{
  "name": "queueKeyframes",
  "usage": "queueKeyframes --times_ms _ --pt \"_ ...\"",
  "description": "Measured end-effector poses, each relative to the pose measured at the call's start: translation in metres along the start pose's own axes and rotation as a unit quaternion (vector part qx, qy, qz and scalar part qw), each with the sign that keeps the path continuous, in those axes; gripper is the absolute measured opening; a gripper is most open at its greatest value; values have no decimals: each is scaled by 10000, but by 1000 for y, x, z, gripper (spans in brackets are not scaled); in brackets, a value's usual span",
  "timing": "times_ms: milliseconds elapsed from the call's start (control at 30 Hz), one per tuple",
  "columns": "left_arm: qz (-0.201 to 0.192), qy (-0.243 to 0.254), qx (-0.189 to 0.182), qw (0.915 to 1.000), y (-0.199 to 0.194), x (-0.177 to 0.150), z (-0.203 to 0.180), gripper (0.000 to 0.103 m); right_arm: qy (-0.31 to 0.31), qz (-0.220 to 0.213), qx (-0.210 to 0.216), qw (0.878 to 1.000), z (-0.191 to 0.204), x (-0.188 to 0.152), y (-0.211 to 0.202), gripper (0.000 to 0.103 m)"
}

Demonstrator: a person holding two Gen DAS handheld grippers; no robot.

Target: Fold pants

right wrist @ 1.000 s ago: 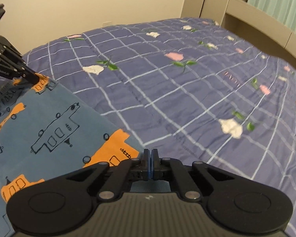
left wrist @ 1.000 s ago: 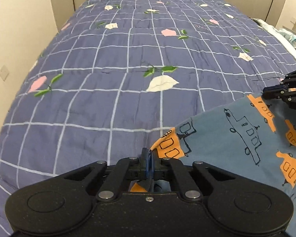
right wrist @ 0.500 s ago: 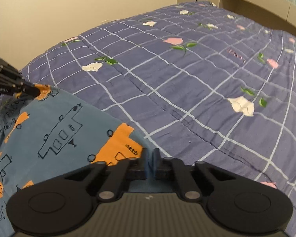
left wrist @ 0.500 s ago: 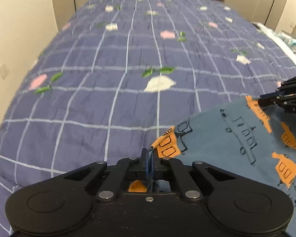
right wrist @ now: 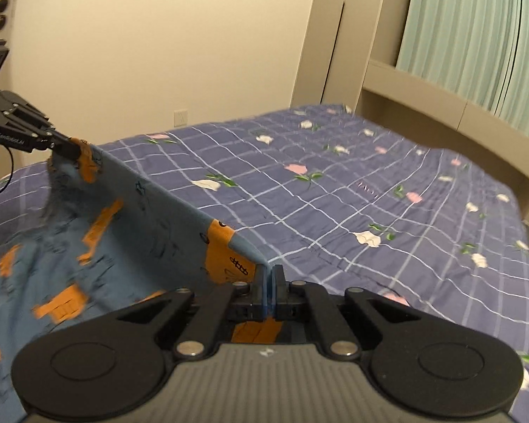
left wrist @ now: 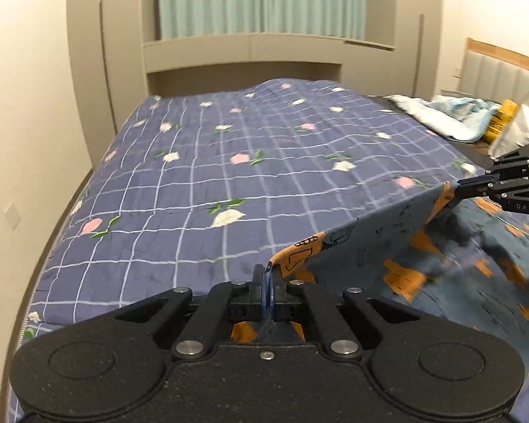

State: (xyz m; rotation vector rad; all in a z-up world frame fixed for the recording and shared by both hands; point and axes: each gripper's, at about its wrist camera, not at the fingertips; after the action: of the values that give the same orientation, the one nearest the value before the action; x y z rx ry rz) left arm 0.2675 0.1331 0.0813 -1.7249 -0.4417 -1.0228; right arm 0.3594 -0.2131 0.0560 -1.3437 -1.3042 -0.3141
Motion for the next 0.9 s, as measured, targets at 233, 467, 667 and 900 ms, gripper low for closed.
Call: queueKeyframes --times_ms 233,467,667,900 --pt "84 255 -217 9994 -33 -53 -40 1 -23 -301 -195 9994 33 -42 -80 2" --pt "481 308 -266 9980 -30 -109 -56 1 -103 -168 -222 9996 69 -85 -113 2" --pt "474 486 -295 9973 -33 -129 -65 0 108 -85 -264 9996 81 -109 -121 2" --pt "635 737 -376 9945 -34 -141 -74 0 27 -87 -272 9996 85 -116 -143 2"
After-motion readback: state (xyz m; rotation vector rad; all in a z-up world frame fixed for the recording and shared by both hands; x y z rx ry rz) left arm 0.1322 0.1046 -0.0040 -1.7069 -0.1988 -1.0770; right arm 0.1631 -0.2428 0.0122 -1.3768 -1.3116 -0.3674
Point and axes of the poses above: each gripper's, at about its wrist camera, not at the fingertips, and y roughly the way its jaws point, z to its left, x to its top, and after that the axes turned 11 degrees about -x, right-handed
